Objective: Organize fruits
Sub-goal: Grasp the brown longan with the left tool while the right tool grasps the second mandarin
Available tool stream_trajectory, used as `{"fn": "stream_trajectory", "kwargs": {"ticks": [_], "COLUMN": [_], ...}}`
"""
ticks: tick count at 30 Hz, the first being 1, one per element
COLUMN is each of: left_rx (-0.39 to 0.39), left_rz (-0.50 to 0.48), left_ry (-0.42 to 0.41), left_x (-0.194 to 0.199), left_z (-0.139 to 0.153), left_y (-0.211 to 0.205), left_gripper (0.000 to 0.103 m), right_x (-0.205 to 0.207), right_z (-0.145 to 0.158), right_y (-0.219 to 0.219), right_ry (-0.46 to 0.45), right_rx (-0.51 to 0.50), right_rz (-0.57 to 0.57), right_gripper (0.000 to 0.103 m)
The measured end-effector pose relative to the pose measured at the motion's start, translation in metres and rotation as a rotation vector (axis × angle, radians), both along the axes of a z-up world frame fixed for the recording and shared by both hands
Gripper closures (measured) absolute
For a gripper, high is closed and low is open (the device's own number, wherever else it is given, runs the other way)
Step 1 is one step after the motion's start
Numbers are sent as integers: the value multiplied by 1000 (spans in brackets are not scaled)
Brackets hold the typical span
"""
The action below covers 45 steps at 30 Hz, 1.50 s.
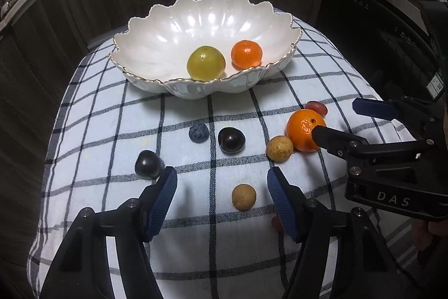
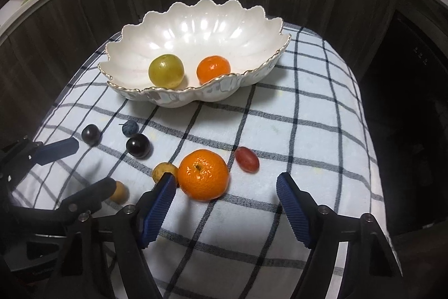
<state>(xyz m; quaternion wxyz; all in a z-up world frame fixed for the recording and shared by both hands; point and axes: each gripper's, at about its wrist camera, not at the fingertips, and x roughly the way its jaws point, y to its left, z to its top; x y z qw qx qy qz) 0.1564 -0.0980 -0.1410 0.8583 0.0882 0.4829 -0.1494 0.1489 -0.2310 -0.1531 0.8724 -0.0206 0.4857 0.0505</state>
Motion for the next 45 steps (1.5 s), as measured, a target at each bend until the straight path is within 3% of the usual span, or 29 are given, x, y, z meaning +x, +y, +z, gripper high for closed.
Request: {"fn": "stream_trajectory", "kwargs": {"ticks": [10, 17, 25, 30, 45], "left_rx": [-19, -27, -41, -33, -38], "left_rz": [-25, -27, -35, -47, -42], "left_ry": [42, 52, 81, 92, 77], "left_x": [0, 0, 2, 1, 0], "left_z": [-15, -20, -28, -33, -29], "left_y": [-2, -3, -6, -10, -9], "left_gripper": [47, 54, 71, 79, 81], "right_x": [6, 15, 18, 18, 17], "right_z": [-10, -19, -25, -26, -25], "right_y": [7, 9, 8, 9, 9], "right_ry": [6, 20, 28, 33, 36], "right_rx": [35, 51, 99, 135, 148], "right_rz": [13, -1, -9, 3, -4], "right_gripper": [30, 39, 44, 55, 58]}}
